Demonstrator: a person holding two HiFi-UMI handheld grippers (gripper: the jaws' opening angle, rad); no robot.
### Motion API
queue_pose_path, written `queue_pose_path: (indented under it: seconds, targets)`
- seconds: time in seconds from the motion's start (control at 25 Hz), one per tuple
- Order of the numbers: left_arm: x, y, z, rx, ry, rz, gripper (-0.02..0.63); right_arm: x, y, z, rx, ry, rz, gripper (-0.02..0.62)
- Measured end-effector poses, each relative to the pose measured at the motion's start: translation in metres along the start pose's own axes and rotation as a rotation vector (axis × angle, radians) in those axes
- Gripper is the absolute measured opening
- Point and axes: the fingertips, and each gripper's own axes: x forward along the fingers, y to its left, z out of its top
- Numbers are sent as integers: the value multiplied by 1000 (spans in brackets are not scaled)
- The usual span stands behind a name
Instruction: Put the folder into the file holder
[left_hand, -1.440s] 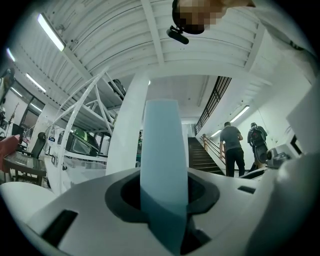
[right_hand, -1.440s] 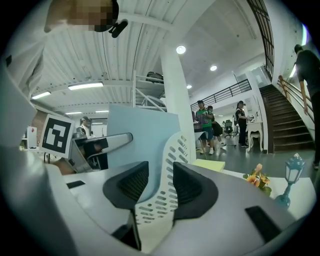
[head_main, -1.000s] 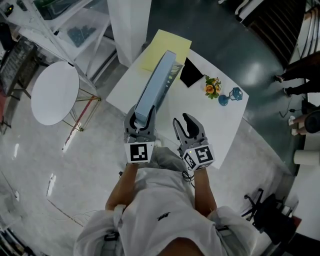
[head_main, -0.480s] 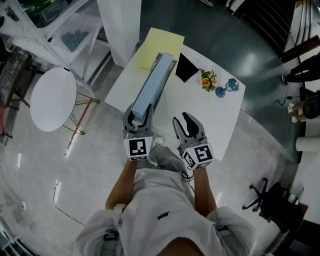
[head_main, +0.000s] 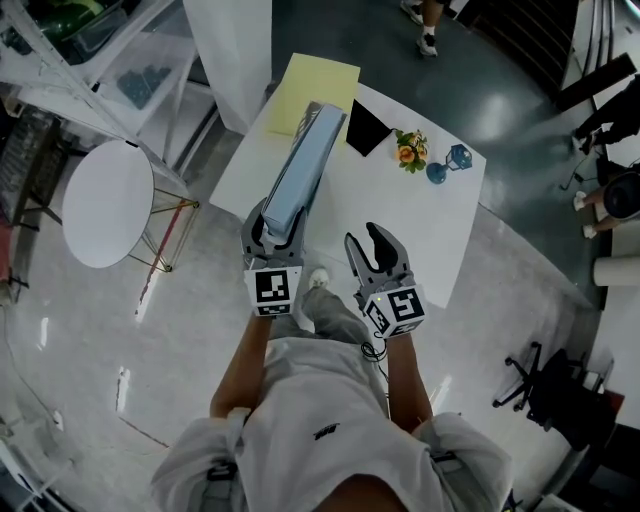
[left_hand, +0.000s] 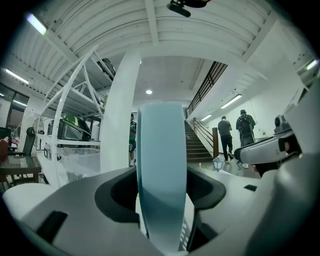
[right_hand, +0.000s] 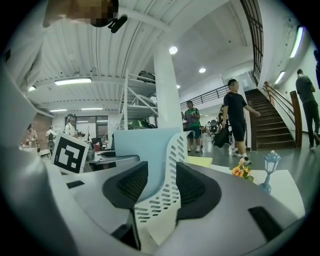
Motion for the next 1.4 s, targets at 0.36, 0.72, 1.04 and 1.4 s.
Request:
queue_pose_path:
  seconds: [0.36, 0.72, 1.04, 1.4]
  targets:
    - [-27, -1, 11, -1, 30, -68, 305, -13, 9, 18, -12, -22, -39, 165]
    - [-58, -1, 24, 18, 39, -137, 305, -21, 27, 29, -51, -41, -83, 166]
    - [-76, -5, 27, 15, 46, -166, 305, -27, 40, 29, -75, -13, -124, 166]
    - [-75, -7, 27, 8, 48, -191, 305, -33, 39, 29, -68, -3, -152, 166]
